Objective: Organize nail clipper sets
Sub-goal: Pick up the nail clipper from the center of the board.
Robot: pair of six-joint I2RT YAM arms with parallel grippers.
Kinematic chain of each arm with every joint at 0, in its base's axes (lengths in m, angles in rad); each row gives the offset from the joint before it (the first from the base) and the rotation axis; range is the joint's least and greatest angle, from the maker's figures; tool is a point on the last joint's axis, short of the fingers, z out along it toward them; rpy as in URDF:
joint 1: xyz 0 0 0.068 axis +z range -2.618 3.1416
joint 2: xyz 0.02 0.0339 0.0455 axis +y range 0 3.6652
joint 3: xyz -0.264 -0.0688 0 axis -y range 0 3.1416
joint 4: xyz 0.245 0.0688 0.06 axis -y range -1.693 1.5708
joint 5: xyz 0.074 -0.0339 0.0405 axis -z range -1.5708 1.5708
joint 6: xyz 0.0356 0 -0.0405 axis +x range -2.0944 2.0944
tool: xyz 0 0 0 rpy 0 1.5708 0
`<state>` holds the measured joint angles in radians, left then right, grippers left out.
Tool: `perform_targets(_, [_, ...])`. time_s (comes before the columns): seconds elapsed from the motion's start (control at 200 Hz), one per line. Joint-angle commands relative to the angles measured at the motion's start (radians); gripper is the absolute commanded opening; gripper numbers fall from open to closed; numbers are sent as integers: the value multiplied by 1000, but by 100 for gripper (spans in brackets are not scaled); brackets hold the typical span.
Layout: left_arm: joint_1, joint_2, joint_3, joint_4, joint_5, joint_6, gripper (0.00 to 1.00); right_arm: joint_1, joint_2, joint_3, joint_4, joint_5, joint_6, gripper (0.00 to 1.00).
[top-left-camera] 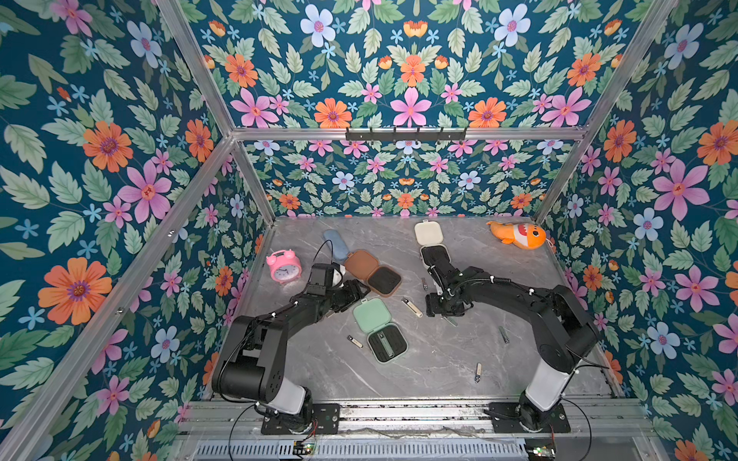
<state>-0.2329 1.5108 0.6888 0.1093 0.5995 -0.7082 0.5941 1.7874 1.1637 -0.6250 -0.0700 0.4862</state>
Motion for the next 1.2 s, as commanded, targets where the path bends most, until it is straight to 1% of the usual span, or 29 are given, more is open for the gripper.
perform_targets(0.0, [1,-7,-1,9,-7,-5,67,-2,23,2,-43,29,-54,71])
perform_targets(0.075, [0,-10,-1,4,-8,-4,67,-3,30,-2,-44,34,-55,71])
perform_targets(0.165, [0,-12,-3,3,-10,-3,67,-4,35,-9,-42,32,-55,67])
perform_targets(0.335, [0,-9,-1,3,-10,-4,67,-4,36,-19,-42,25,-45,52])
perform_targets(0.4, [0,-7,0,4,-9,-4,67,-4,35,-22,-39,21,-40,48])
perform_targets(0.465, [0,-6,2,4,-9,-5,67,-4,35,-24,-39,21,-36,41])
perform_targets(0.645, [-1,-4,2,3,-10,-3,67,-4,38,-21,-48,25,-23,31])
perform_targets(0.705, [-1,-3,2,3,-9,-4,67,-4,38,-22,-53,27,-17,31])
perform_targets(0.735, [-1,-4,2,4,-9,-4,67,-4,35,-19,-55,25,-17,33])
perform_targets(0.89, [-2,-4,-1,6,-9,-4,67,-4,19,-30,-63,18,-23,50])
perform_targets(0.965, [-1,-4,-1,7,-9,-5,67,-4,6,-38,-66,6,-18,53])
perform_targets(1.065, [-1,-4,-1,7,-9,-5,67,-2,-11,-60,-60,-14,-6,54])
perform_targets(1.195, [-3,-2,-1,10,-7,-6,67,14,-25,-77,-57,-25,8,48])
